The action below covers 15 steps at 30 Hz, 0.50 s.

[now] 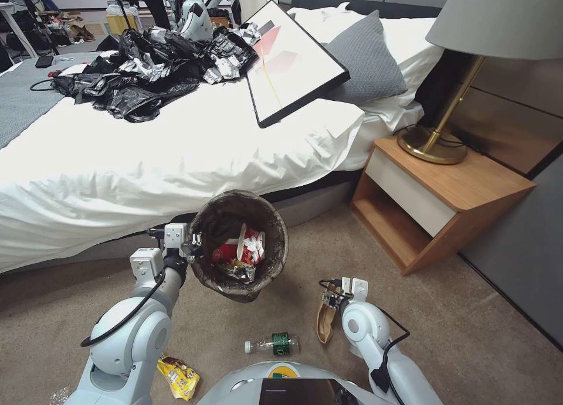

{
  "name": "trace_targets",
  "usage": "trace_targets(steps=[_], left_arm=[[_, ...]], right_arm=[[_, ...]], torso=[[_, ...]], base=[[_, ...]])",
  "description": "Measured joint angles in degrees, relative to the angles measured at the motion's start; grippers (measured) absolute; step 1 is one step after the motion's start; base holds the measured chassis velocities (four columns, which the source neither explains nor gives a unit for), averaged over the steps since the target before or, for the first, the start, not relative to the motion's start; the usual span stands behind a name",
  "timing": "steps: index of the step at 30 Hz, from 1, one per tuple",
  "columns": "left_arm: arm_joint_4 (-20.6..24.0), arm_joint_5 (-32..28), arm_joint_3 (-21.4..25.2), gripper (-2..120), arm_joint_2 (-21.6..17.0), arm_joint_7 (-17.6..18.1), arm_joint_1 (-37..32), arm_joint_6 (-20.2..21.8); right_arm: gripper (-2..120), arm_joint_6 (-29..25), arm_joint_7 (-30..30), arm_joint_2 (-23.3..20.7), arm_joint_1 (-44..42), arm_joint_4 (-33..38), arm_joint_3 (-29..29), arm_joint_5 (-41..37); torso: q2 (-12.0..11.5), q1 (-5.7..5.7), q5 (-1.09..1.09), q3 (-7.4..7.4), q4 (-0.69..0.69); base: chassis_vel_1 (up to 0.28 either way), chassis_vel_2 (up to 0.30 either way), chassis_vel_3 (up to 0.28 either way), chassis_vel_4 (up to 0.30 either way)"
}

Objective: Pick up the trash bin, then pick up the garbage from the floor and place it into the trash bin.

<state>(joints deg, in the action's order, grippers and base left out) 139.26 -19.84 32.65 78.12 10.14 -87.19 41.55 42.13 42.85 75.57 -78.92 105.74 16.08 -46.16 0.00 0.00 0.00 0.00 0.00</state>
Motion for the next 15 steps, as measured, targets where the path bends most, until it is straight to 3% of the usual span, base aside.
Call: trace_targets(steps=[3, 15], left_arm=[[0.0, 0.1, 0.0, 0, 0.0, -0.1, 0.0, 0.0], [-0.2, 0.4, -0.1, 0, 0.0, -0.5, 0.1, -0.1]], right_arm=[[98, 0.0, 0.0, 0.3, 0.2, -0.9, -0.1, 0.1], [100, 0.0, -1.0, 1.4, 3.6, -7.3, -1.3, 0.5]], torso=[[0.0, 0.00, 0.00, 0.00, 0.00], [0.0, 0.00, 0.00, 0.00, 0.00]], base=[[0.000, 0.000, 0.000, 0.000], [0.000, 0.000, 0.000, 0.000]])
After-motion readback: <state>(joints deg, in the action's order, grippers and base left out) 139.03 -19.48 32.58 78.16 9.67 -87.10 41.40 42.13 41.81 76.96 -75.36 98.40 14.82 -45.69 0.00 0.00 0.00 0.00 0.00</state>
